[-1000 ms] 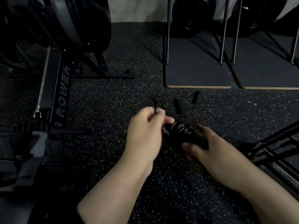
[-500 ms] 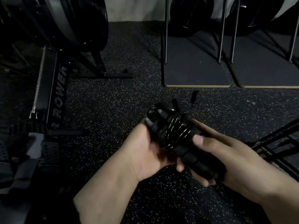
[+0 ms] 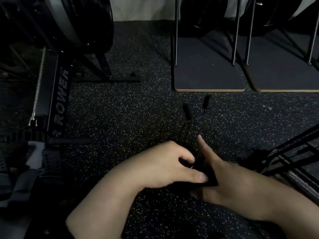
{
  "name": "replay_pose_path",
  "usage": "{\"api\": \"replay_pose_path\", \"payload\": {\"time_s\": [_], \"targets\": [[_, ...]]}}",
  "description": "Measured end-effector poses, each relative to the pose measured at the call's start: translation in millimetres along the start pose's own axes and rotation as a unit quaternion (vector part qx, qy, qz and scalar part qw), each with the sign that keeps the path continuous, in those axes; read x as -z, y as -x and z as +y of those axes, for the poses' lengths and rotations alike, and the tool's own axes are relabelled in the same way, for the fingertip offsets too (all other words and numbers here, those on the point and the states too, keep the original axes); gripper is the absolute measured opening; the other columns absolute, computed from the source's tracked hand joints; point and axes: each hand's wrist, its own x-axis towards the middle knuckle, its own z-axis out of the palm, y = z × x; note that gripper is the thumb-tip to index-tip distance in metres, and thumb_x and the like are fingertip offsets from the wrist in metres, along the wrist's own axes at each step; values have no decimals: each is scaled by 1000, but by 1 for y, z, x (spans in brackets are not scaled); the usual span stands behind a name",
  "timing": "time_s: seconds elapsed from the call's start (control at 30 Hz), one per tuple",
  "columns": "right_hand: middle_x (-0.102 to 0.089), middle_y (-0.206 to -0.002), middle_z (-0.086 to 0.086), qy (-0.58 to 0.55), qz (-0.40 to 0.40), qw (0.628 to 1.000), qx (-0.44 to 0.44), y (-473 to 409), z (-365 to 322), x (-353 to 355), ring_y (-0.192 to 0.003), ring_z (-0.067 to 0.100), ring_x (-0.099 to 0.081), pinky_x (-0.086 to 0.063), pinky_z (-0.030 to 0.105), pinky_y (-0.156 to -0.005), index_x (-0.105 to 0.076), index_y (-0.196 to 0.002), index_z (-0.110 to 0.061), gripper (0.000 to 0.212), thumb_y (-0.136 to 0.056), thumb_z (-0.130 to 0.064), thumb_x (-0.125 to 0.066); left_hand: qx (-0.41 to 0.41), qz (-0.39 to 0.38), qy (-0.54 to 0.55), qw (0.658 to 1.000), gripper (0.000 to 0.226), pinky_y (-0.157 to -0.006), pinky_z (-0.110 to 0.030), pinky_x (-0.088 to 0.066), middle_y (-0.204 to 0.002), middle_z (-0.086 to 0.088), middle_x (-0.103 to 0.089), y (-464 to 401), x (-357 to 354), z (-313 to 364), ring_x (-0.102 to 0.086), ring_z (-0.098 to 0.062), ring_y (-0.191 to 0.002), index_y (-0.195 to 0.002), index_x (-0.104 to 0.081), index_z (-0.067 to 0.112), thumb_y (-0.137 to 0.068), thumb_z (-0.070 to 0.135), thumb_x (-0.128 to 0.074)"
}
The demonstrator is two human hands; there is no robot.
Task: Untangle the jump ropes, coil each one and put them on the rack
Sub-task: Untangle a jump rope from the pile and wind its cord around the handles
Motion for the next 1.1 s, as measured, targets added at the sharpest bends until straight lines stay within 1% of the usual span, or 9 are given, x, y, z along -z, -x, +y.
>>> {"api": "replay_pose_path", "payload": {"time_s": [0.17, 0.3, 0.4, 0.53, 0.7, 0.8, 0.9, 1.0, 1.1], "targets": [[-75, -101, -15, -89, 100, 989, 67, -26, 7, -14, -72, 5, -68, -57, 20, -71, 28, -153, -48, 113, -89, -62, -64, -107, 209, 123, 964, 18, -97, -41, -53, -105, 16, -76, -7, -7, 2, -69, -3, -105, -104, -75, 29, -100, 40, -61], [-78, -100, 9, -412, 163, 892, 93, -30, 18, -7, -67, 19, -66, -47, 37, -63, -50, -143, -24, 60, -91, -48, -68, -84, 356, 499, 785, 21, -96, -44, -54, -78, 4, -69, -13, 2, -2, -74, -16, -84, -105, -63, 14, -107, 28, -48], [-67, -90, 32, -519, 25, 832, 194, -18, 16, 2, -51, 25, -47, -30, 35, -48, -61, -124, -11, 41, -92, -36, -68, 8, 395, 648, 651, 21, -71, -37, -59, -62, 4, -49, -24, 9, -19, -53, -12, -54, -101, -61, 16, -109, 29, -47], [-77, -97, 17, -292, -221, 906, 214, -5, 19, 14, -55, 16, -63, -49, 24, -50, -59, -139, -36, 48, -94, -49, -69, -2, 391, 749, 534, 28, -54, -27, -55, -61, 1, -58, -29, 27, -32, -56, -10, -46, -107, -57, 19, -110, 40, -38], [-59, -138, -29, -125, 13, 983, 137, -18, 13, 1, -118, -24, -47, -39, -5, -82, -22, -148, -63, 80, -74, -75, -50, 124, 101, 573, 804, 72, -97, -53, -54, -112, -12, -77, -16, 8, -17, -74, -29, -106, -134, -50, 10, -93, 69, -49], [-26, -125, -53, -131, 40, 983, 124, -26, 19, -1, -97, -45, -27, -26, -12, -81, -15, -158, -49, 94, -73, -76, -46, 101, 108, 521, 841, 42, -89, -45, -57, -114, -9, -77, -19, -2, -15, -74, -27, -107, -118, -66, 13, -96, 48, -61], [-44, -144, -33, -211, 78, 963, 150, -24, 23, 2, -116, -13, -53, -41, 6, -94, -36, -148, -52, 75, -77, -68, -55, 56, 239, 615, 750, 26, -86, -48, -59, -103, -10, -79, -27, 2, -20, -77, -28, -95, -110, -60, 13, -107, 36, -48], [-78, -99, 15, -335, -12, 928, 162, -15, 25, 12, -63, 24, -62, -52, 31, -63, -66, -123, -33, 45, -85, -56, -70, 99, 377, 670, 632, 27, -58, -35, -59, -66, -3, -63, -32, 10, -34, -62, -18, -56, -103, -62, 17, -110, 35, -44], [-77, -95, 18, -288, -164, 928, 173, -4, 32, 25, -56, 23, -62, -52, 28, -54, -65, -128, -41, 38, -91, -47, -68, 72, 406, 723, 554, 27, -50, -23, -45, -58, 3, -44, -33, 26, -45, -39, -13, -48, -100, -58, 19, -112, 27, -35]]}}
